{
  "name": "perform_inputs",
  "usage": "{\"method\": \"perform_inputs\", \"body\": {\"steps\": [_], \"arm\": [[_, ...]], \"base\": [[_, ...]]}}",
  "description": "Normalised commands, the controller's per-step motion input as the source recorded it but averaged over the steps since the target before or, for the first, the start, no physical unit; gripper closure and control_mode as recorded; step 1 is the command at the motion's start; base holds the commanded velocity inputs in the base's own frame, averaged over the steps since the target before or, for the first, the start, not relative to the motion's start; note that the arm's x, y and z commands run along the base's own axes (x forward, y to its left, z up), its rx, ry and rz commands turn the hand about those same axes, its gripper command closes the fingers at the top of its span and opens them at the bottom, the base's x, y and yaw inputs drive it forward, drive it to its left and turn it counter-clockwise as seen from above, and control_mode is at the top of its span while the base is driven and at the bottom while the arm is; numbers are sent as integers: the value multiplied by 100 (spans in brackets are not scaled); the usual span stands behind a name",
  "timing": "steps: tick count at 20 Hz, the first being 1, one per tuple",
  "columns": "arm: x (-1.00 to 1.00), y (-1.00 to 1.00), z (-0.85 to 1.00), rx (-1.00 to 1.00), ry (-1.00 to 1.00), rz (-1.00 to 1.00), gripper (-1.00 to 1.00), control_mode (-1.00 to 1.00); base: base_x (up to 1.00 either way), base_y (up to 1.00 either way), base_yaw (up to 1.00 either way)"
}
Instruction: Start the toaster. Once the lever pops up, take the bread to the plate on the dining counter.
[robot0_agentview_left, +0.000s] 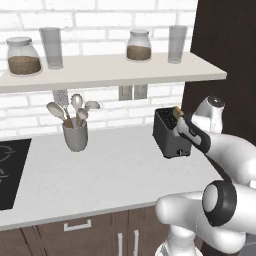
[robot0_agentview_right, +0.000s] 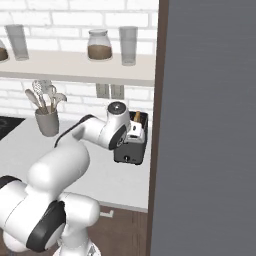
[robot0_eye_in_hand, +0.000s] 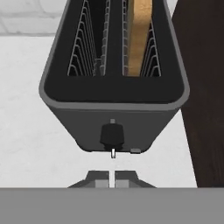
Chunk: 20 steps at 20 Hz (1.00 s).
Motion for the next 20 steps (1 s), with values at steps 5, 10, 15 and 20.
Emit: {"method": "perform_inputs", "body": {"steps": [5, 10, 15, 20], "arm": [[36, 0, -17, 0, 3, 0, 100, -100], [24, 0, -15, 0, 10, 0, 100, -100], [3, 0, -10, 0, 4, 0, 100, -100], [1, 0, -12, 0, 1, 0, 100, -100]], "base": [[0, 0, 0], [0, 0, 0], [0, 0, 0], [0, 0, 0]]}}
